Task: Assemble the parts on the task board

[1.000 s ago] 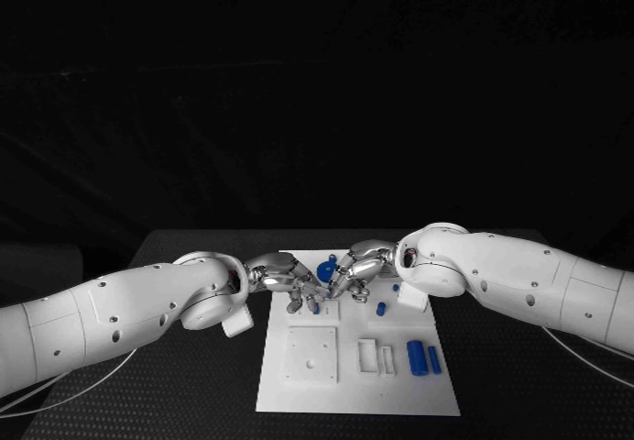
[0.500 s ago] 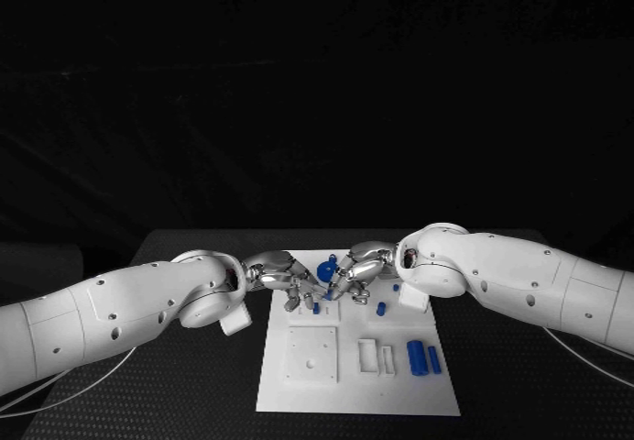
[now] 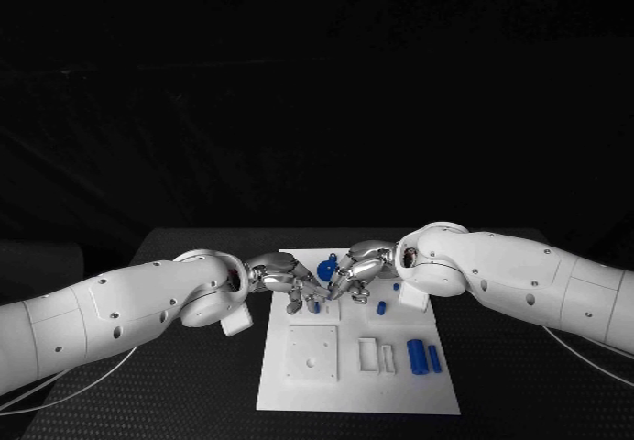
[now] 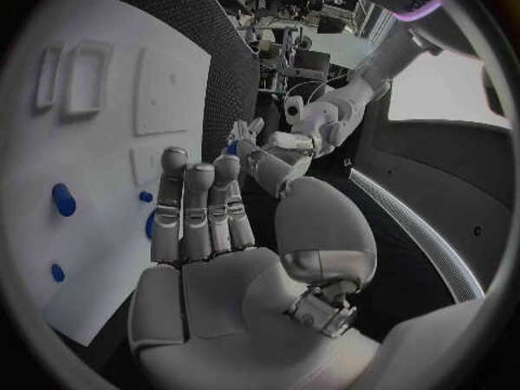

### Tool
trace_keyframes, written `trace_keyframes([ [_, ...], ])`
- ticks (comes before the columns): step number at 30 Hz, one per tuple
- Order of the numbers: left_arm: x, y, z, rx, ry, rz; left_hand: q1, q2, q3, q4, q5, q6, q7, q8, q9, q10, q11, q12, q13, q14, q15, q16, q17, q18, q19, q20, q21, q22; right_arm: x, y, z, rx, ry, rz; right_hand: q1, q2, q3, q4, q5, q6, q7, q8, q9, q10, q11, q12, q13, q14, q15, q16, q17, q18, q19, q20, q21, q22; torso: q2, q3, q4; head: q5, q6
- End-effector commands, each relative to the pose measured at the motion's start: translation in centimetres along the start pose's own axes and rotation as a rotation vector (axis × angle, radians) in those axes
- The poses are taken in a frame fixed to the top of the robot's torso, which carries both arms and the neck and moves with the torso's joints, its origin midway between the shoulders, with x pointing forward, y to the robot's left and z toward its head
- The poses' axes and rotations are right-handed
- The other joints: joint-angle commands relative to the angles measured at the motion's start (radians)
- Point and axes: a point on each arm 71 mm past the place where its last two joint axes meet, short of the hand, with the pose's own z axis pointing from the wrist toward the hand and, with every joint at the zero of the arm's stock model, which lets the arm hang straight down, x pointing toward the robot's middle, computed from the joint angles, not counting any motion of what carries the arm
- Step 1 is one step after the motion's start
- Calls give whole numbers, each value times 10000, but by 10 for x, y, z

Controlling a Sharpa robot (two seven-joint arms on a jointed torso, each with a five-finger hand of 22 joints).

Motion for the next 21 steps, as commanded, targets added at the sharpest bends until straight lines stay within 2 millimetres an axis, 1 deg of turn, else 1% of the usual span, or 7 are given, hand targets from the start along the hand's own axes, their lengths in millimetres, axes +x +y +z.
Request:
trace_keyframes([
  [1, 4, -3, 2, 106, 362, -62, -114, 45, -3, 115, -39, 13, -16, 50, -20, 42, 25, -21, -15, 13, -77, 27, 8, 109, 88, -407, -54, 161, 2, 1, 1, -94, 209, -33, 26, 68, -38, 4, 35, 133, 63, 49, 459, 23, 2, -40, 13, 17, -75, -3, 16, 66, -66, -22, 1, 9, 2, 7, -1, -1, -17],
  [10, 9, -8, 4, 360, 574, -122, -317, 313, -54, 657, -34, 14, -36, 105, -78, 49, 5, -14, -50, -19, -93, 55, 35, 104, 31, -417, -79, 191, 4, 3, 2, -130, 268, -50, 33, 72, -45, 4, 35, 130, 64, 48, 469, 19, 4, -44, 22, 11, -74, -6, 19, 65, -71, -19, -2, 10, 0, 7, -3, -9, -22],
  [13, 11, -10, 5, 407, 641, -136, -301, 534, -121, 739, 20, 129, -82, 198, -60, 63, -16, 2, -59, -28, -112, 75, 48, 98, 8, -429, -65, 211, 3, 4, 3, -131, 246, -48, 34, 73, -47, 4, 35, 129, 64, 48, 471, 18, 4, -45, 25, 10, -74, -7, 20, 65, -72, -18, -2, 10, 0, 2, -1, -1, -28],
  [14, 11, -10, 5, 419, 679, -177, -264, 599, -137, 726, 107, 144, -90, 219, -57, 62, -20, 6, -64, -31, -117, 82, 52, 93, 1, -434, -57, 217, 3, 4, 3, -134, 240, -47, 35, 74, -47, 4, 35, 128, 65, 47, 472, 17, 4, -45, 26, 9, -74, -7, 21, 66, -73, -18, -3, 10, 0, 0, 1, -9, -27],
  [15, 12, -10, 5, 433, 695, -256, -217, 684, -178, 690, 350, 177, -107, 261, -46, 75, -20, 21, -70, -40, -129, 92, 59, 78, -11, -439, -42, 223, 3, 4, 3, -136, 237, -45, 36, 75, -47, 4, 35, 127, 65, 47, 473, 17, 5, -46, 27, 8, -74, -7, 21, 66, -73, -18, -3, 10, 0, 1, 2, -17, -31],
  [19, 12, -10, 5, 474, 735, -364, -153, 862, -284, 588, 887, 227, -133, 348, -24, 95, -32, 48, -93, -57, -140, 121, 72, 47, -37, -456, -5, 225, 3, 4, 3, -136, 242, -45, 38, 77, -49, 5, 35, 125, 66, 46, 476, 15, 5, -47, 30, 6, -73, -8, 22, 65, -75, -17, -4, 10, 0, 1, -1, -7, -34],
  [21, 12, -10, 5, 482, 743, -438, -100, 1025, -325, 423, 1360, 280, -158, 428, 10, 116, -49, 68, -110, -66, -143, 142, 80, 22, -53, -465, 29, 227, 3, 4, 3, -133, 229, -44, 40, 80, -49, 5, 35, 124, 66, 46, 478, 14, 6, -49, 32, 5, -73, -9, 23, 66, -76, -16, -5, 10, 1, 2, -2, -19, -45],
])
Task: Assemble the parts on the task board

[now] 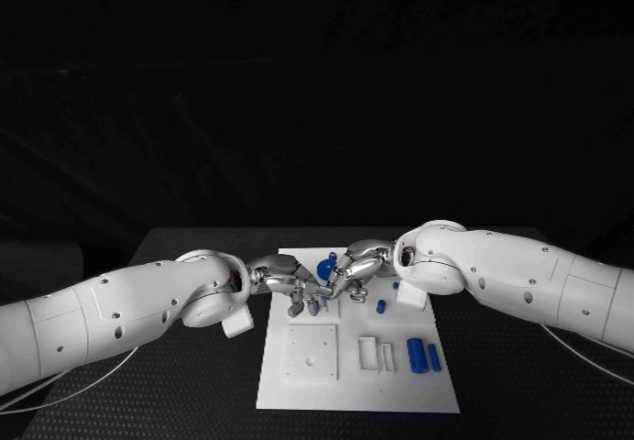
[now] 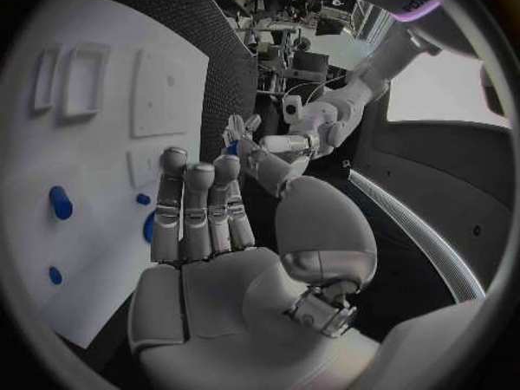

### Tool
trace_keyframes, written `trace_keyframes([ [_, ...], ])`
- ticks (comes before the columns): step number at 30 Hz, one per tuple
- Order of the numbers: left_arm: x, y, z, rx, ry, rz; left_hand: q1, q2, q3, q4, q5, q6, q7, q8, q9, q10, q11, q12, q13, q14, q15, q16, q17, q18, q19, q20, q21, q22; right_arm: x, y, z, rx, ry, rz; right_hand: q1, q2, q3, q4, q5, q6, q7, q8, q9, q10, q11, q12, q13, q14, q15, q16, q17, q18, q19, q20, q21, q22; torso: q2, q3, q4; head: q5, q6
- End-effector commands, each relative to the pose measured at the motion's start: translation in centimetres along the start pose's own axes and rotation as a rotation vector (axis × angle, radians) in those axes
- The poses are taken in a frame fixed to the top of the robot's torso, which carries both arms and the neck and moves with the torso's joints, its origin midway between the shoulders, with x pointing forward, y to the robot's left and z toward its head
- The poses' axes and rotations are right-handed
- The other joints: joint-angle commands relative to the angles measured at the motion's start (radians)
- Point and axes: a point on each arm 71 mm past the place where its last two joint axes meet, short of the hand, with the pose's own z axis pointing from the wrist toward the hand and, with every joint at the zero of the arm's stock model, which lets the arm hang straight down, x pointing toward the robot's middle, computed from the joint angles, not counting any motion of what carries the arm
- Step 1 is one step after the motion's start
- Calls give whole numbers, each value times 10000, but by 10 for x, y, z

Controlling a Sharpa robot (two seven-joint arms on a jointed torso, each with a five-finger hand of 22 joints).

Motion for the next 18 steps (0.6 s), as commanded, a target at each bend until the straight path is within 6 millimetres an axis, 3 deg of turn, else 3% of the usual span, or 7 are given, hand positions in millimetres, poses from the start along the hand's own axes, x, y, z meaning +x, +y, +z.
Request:
trace_keyframes([
  [1, 6, -9, 3, 540, 446, -410, 37, 187, -27, -215, 393, 99, 7, 92, 40, 89, -14, 77, -20, 20, -82, 45, 19, 34, -56, -470, 85, 221, 2, 1, 2, -68, 110, -21, 41, 84, -36, 20, 65, 126, 64, 20, 478, 14, 6, -49, 14, -9, -90, -10, 16, 66, -77, -16, -5, 12, 1, -1, 4, -3, -8],
  [9, 5, -10, 3, 606, 374, -814, 391, 448, 170, -1078, 699, 148, -28, 237, 135, 150, -38, 156, -42, 36, -111, 133, 45, -8, -22, -497, 195, 217, 2, 1, 1, -73, 124, -18, 44, 87, -38, 20, 65, 122, 65, 18, 483, 10, 7, -52, 19, -12, -90, -12, 18, 65, -80, -14, -7, 12, 0, -1, 3, -11, -8],
  [18, 4, -10, 4, 690, 212, -1239, 657, 549, 499, -1591, 518, 156, -28, 336, 217, 177, -66, 222, -61, 77, -130, 232, 65, -33, 43, -528, 283, 216, 3, 1, 2, -74, 155, 0, 51, 94, -40, 20, 65, 118, 67, 16, 493, 6, 8, -58, 26, -19, -89, -16, 20, 65, -86, -10, -11, 12, -1, 0, 0, -15, -17],
])
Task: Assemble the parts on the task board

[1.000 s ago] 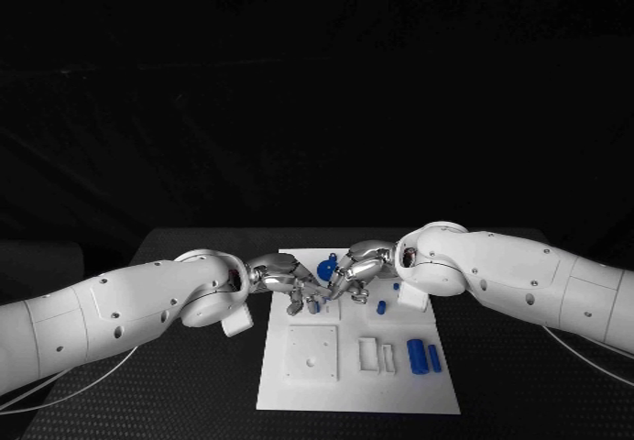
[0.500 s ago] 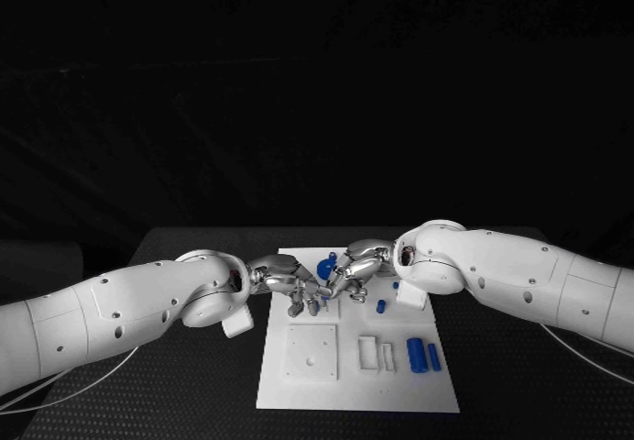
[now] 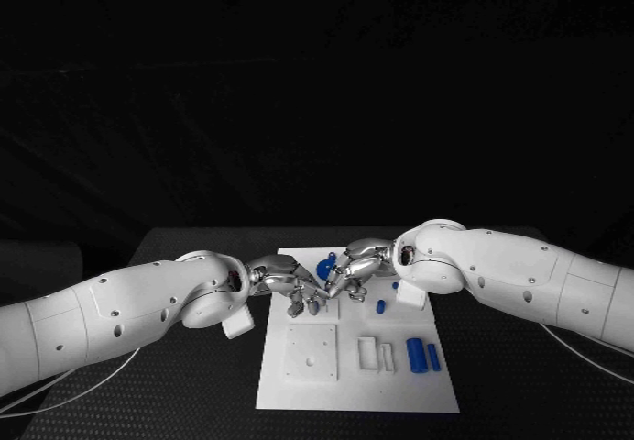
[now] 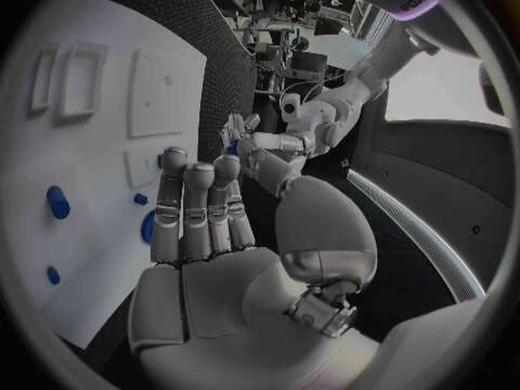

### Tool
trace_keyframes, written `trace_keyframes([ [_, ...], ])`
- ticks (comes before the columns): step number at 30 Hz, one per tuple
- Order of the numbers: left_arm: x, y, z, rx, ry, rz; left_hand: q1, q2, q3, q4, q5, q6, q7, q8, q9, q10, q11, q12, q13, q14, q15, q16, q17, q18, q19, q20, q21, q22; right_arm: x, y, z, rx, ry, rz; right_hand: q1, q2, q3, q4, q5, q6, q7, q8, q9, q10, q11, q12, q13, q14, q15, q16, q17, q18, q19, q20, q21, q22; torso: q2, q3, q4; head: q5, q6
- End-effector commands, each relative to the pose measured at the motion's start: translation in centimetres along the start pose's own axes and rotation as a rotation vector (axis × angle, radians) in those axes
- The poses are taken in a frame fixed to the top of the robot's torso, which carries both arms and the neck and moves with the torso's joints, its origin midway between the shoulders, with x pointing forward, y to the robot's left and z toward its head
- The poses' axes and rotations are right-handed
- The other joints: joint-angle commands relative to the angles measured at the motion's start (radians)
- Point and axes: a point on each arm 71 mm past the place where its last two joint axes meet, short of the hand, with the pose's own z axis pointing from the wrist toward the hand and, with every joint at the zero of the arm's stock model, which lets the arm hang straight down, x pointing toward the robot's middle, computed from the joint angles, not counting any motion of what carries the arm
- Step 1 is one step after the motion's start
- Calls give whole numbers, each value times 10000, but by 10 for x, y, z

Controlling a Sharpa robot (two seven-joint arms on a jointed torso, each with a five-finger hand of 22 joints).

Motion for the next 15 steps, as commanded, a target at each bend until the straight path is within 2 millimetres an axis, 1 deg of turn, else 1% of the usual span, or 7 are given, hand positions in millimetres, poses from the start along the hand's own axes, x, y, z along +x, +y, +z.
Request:
trace_keyframes([
  [1, 5, -12, 4, 716, 249, -641, 122, 23, 37, -116, -63, 78, -6, 45, 18, 77, -31, 72, -13, 26, -45, 42, 13, 25, 44, -528, 62, 218, 4, 0, 2, 4, 146, -36, 51, 95, -27, 34, 24, 131, 53, 27, 492, 6, 9, -59, 18, 12, -46, -16, 14, 66, -86, -10, -11, 13, -1, 1, -1, 6, -7],
  [2, 5, -12, 4, 727, 243, -667, 139, 35, 59, -139, -110, 77, -6, 52, 26, 78, -31, 77, -15, 22, -45, 47, 13, 20, 45, -527, 67, 217, 4, 0, 2, 0, 160, -38, 52, 96, -27, 34, 24, 130, 53, 26, 493, 5, 9, -60, 18, 12, -46, -16, 15, 66, -87, -10, -12, 13, 0, 5, 0, 6, 3],
  [9, 4, -13, 4, 806, 162, -829, 142, 199, 127, -127, -172, 122, -26, 98, 57, 127, -46, 112, -13, 16, -53, 63, 13, -1, 38, -523, 77, 214, 4, 0, 2, -2, 180, -31, 56, 100, -28, 33, 24, 126, 55, 25, 500, 2, 10, -65, 23, 8, -45, -19, 17, 66, -92, -7, -15, 13, -1, -3, 0, 7, -4],
  [12, 4, -14, 4, 848, 156, -925, 113, 324, 150, -102, -173, 181, -78, 142, 83, 175, -67, 137, -12, 8, -67, 75, 14, -16, 22, -525, 80, 215, 4, 1, 2, -14, 192, -17, 57, 102, -28, 33, 24, 124, 55, 24, 503, 1, 11, -67, 25, 6, -45, -20, 18, 66, -94, -6, -16, 13, -1, 2, 1, 7, -4],
  [15, 5, -14, 5, 869, 139, -923, 67, 428, 154, -122, -105, 284, -163, 212, 128, 252, -104, 177, -7, 6, -97, 99, 17, -31, 10, -542, 97, 219, 5, 1, 2, -37, 218, 31, 59, 103, -29, 33, 24, 121, 56, 22, 506, -2, 12, -71, 28, 3, -45, -22, 19, 66, -97, -4, -18, 13, -3, 2, 1, 2, -11],
])
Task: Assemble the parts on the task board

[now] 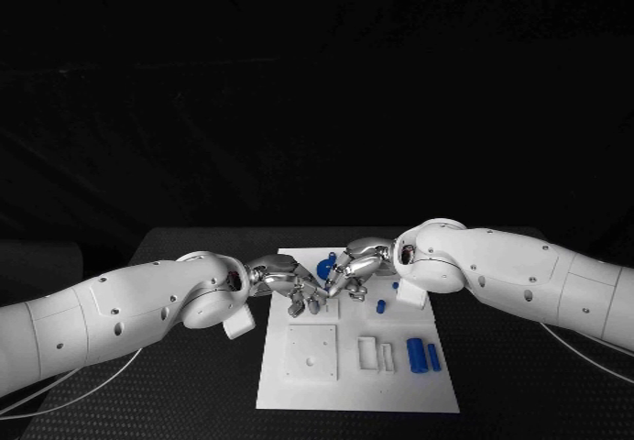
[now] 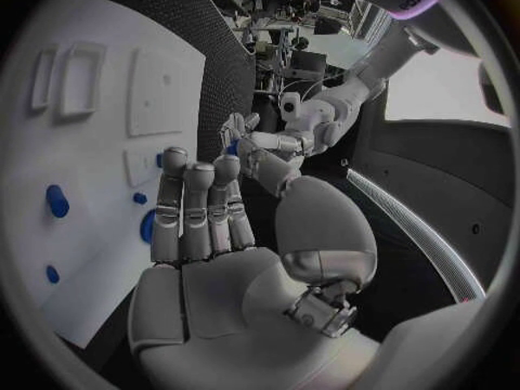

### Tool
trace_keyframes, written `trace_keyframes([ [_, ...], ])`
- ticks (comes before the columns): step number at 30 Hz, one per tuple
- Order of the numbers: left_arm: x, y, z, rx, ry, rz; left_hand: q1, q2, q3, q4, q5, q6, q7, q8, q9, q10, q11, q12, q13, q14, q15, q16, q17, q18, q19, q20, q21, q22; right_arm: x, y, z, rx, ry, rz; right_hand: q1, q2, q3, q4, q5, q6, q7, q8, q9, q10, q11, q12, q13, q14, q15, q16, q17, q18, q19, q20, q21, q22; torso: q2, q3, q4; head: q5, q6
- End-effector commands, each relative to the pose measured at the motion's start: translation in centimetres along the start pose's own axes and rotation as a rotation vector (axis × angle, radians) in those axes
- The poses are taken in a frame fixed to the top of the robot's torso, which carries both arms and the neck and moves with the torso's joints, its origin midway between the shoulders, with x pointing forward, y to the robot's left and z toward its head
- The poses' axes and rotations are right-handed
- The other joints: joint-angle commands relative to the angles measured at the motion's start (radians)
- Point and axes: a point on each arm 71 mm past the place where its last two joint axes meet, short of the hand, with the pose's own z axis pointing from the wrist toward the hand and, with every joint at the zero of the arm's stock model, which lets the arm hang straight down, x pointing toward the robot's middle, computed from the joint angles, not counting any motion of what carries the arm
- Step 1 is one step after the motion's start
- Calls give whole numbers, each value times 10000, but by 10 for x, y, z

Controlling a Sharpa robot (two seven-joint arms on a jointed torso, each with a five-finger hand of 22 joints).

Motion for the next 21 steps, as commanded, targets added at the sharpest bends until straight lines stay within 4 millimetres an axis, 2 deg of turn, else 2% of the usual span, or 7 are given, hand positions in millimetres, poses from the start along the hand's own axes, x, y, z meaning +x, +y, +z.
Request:
trace_keyframes([
  [1, 5, -15, 4, 865, 211, -451, -25, 189, 47, -24, 71, 98, -45, 82, 67, 134, -66, 71, -9, -14, -91, 69, 12, -32, 7, -549, 39, 221, 6, 1, 3, -26, 244, 22, 41, 87, -29, 35, 25, 118, 57, 69, 506, -5, 13, -56, 19, -7, -41, -24, 11, 65, -100, -3, -20, 14, -1, 0, 4, 4, -10],
  [9, 6, -15, 5, 873, 243, -452, -260, 472, -17, -204, 375, 177, -102, 153, 193, 177, -100, 127, -9, -14, -126, 154, 29, -72, -8, -599, 102, 224, 4, -1, 2, -49, 182, 358, 33, 171, 85, 46, 26, -246, 216, -146, 534, -323, 172, -414, -35, -330, 40, -347, -74, 53, -431, 158, -294, -88, -2, -1, 4, 23, -8],
  [12, 5, -15, 4, 869, 258, -457, -329, 530, -21, -278, 466, 181, -108, 161, 225, 174, -103, 140, -10, -17, -132, 173, 29, -80, -9, -611, 119, 224, 4, -2, 1, -13, 147, 368, -22, -207, 341, 71, 54, -677, 425, -416, 461, -692, 387, -795, -178, -680, 243, -710, -211, -12, -796, 334, -622, -226, 1, -2, 5, 24, -12],
  [15, 5, -15, 4, 871, 265, -458, -363, 562, -17, -312, 512, 185, -111, 166, 242, 175, -105, 149, -9, -16, -134, 186, 31, -84, -9, -616, 127, 223, 3, -2, 1, 6, 116, 375, -80, -353, 469, 80, 113, -887, 543, -595, 375, -837, 499, -1040, -309, -819, 389, -905, -290, -11, -957, 453, -794, -295, 2, -5, 0, 34, -7],
  [16, 5, -15, 4, 879, 287, -460, -378, 571, -14, -327, 536, 189, -111, 169, 249, 177, -106, 154, -8, -15, -135, 192, 31, -85, -8, -618, 131, 223, 3, -2, 1, 11, 125, 375, -79, -433, 541, 73, 493, -959, 594, -661, 338, -900, 546, -1143, -373, -896, 450, -995, -327, -10, -1049, 505, -875, -318, 1, -4, -2, 35, -13],
  [19, 5, -15, 4, 875, 312, -464, -395, 585, -10, -343, 558, 191, -113, 172, 258, 176, -108, 158, -8, -14, -137, 199, 32, -87, -7, -621, 137, 223, 2, -3, 1, 36, 105, 389, -95, -526, 598, 67, 1021, -1062, 659, -769, 272, -988, 616, -1287, -473, -993, 550, -1133, -384, 10, -1166, 611, -992, -340, -3, -1, 2, 38, -13],
  [21, 5, -14, 4, 869, 316, -467, -404, 595, -5, -355, 572, 192, -114, 174, 264, 175, -109, 161, -8, -14, -138, 204, 33, -88, -6, -623, 140, 223, 2, -4, 0, 49, 100, 396, -114, -544, 603, 70, 1198, -1091, 680, -803, 250, -1025, 636, -1336, -511, -1024, 580, -1181, -404, 24, -1209, 654, -1036, -345, -4, 0, 1, 39, -27],
])
